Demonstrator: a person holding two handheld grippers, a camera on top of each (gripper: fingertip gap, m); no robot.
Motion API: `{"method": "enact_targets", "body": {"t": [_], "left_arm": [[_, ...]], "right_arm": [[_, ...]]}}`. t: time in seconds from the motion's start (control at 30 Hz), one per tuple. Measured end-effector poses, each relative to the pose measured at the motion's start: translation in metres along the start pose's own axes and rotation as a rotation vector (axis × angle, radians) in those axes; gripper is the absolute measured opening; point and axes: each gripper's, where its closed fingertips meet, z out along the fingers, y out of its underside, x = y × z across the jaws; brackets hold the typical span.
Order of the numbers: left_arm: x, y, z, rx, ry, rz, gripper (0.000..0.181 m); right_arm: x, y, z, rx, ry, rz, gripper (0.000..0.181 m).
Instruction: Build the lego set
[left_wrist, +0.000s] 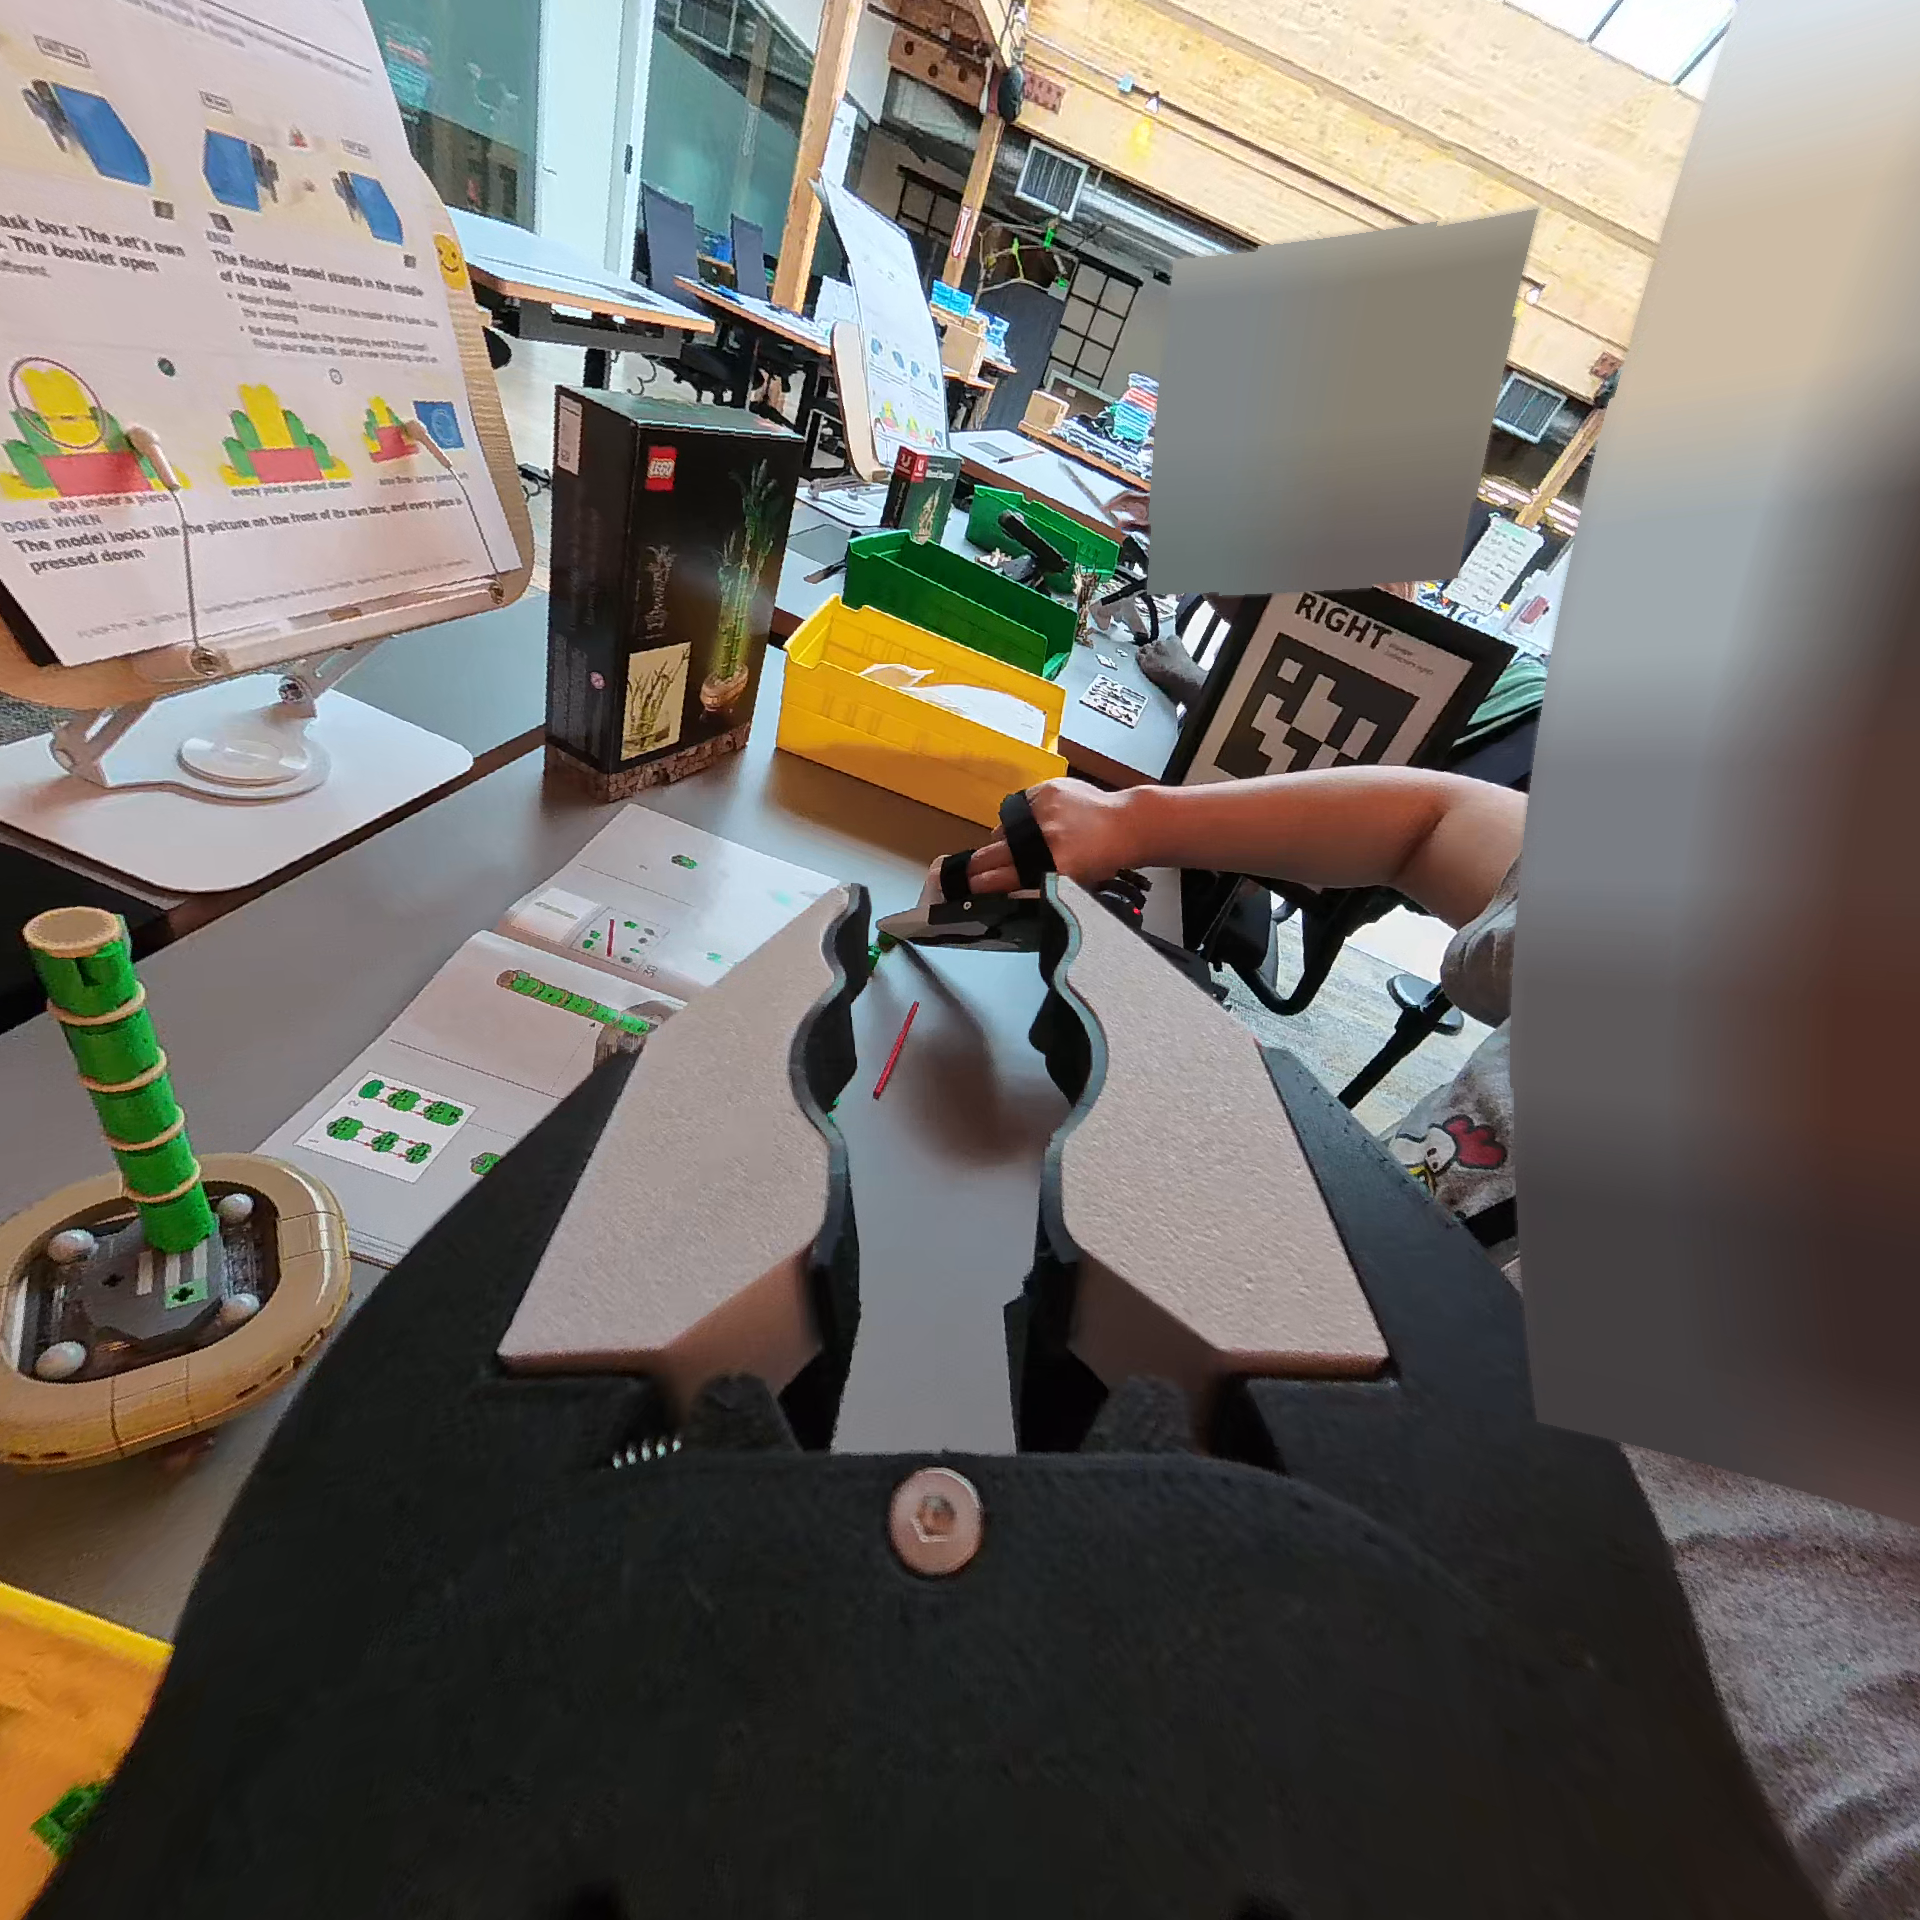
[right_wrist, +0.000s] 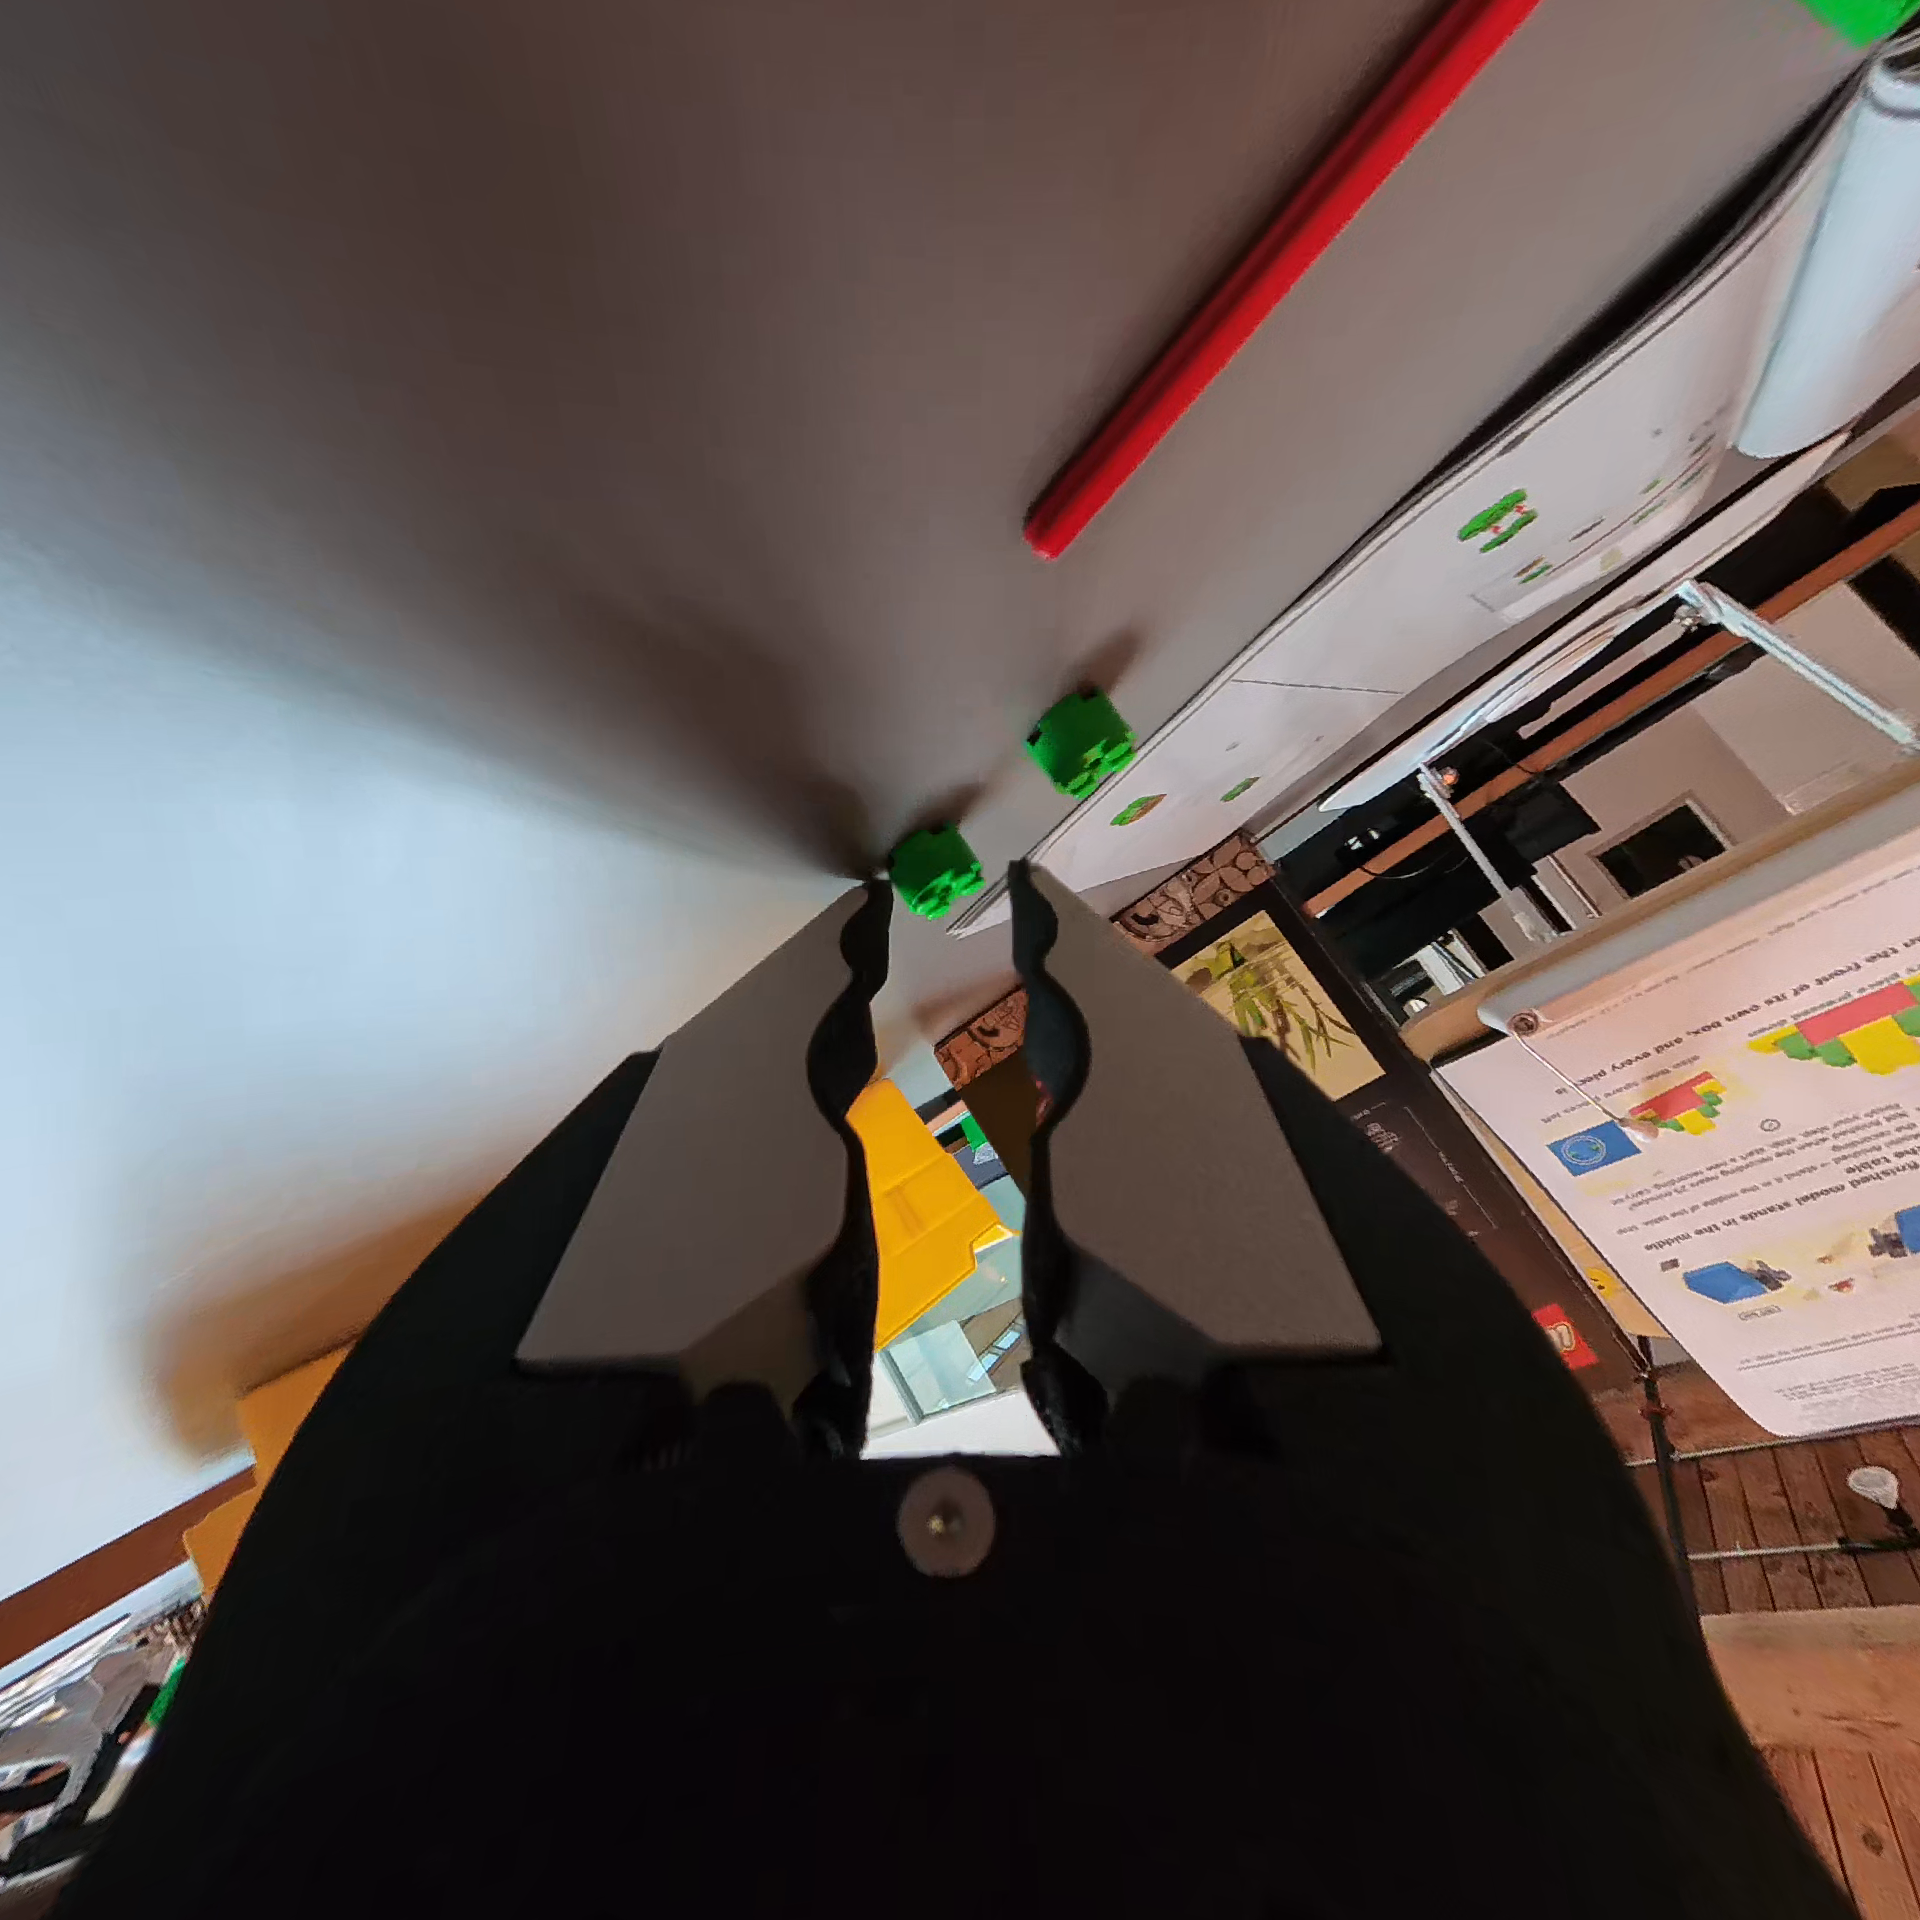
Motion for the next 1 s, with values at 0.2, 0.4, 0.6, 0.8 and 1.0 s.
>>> {"method": "enact_targets", "body": {"t": [0.2,0.4,0.6,0.8,1.0], "left_arm": [[0.001,-0.004,-0.016,0.009,-0.024,0.014,0.034],[-0.028,-0.028,-0.075,0.134,-0.321,0.068,0.041],[-0.060,-0.011,-0.134,0.058,-0.626,0.102,0.036],[-0.079,0.057,-0.154,-0.297,-0.732,0.011,0.035],[-0.101,0.130,-0.151,-0.719,-0.765,-0.123,0.028]], "right_arm": [[0.026,0.019,-0.028,0.179,0.081,0.350,0.033],[0.088,0.080,-0.098,0.554,0.458,1.150,0.051],[0.101,0.109,-0.127,0.913,0.625,1.723,0.057],[0.123,0.109,-0.136,1.108,0.693,1.889,0.056],[0.125,0.107,-0.110,1.078,0.716,1.909,0.055]]}}
